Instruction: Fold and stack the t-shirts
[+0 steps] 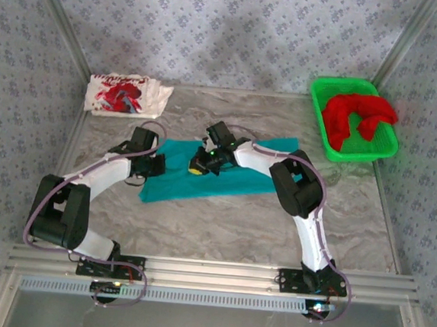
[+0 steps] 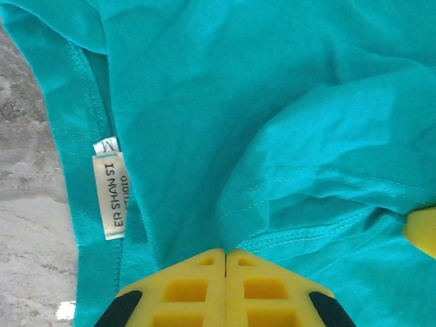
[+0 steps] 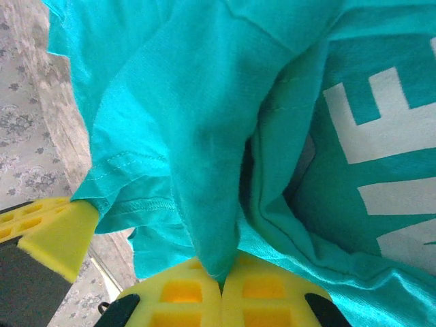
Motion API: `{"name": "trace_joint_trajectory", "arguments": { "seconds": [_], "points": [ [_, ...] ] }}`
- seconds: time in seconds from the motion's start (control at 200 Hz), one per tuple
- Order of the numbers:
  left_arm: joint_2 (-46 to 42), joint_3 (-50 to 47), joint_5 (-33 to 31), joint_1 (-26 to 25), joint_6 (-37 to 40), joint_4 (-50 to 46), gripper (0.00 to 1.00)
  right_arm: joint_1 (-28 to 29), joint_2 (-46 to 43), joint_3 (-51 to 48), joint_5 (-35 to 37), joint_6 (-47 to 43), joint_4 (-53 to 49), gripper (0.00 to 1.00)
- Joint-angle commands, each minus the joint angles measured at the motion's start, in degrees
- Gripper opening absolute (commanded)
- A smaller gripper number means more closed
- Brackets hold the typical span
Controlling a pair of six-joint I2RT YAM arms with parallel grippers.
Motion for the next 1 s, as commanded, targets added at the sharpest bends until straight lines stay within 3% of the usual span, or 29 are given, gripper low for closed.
{"name": "trace_joint_trajectory", "arguments": {
  "seconds": [0.0, 0.42, 0.71, 0.904, 0.994],
  "points": [
    [-2.41, 0.27, -2.27, -0.56, 1.62, -2.16, 0.00, -0.94, -3.69, -0.32, 0.27, -1.66, -2.13, 0.00],
    [-4.75, -0.82, -4.10, -0.56, 4.21, -4.63, 0.00, -1.88, -8.38, -5.37, 0.23, -2.74, -2.82, 0.00],
    [-5.33, -2.31, -4.69, -1.03, 5.00, -6.26, 0.00, -1.29, -6.83, -6.90, -0.30, -3.38, -3.15, 0.00],
    [-8.84, -3.29, -3.27, -1.70, 4.44, -6.97, 0.00, -2.00, -7.97, -7.95, 1.93, -4.18, -5.15, 0.12],
    [-12.95, -3.76, -4.09, -1.69, 3.23, -8.14, 0.25, -2.12, -9.16, -7.27, 2.59, -5.84, -7.31, 0.23]
  ]
}}
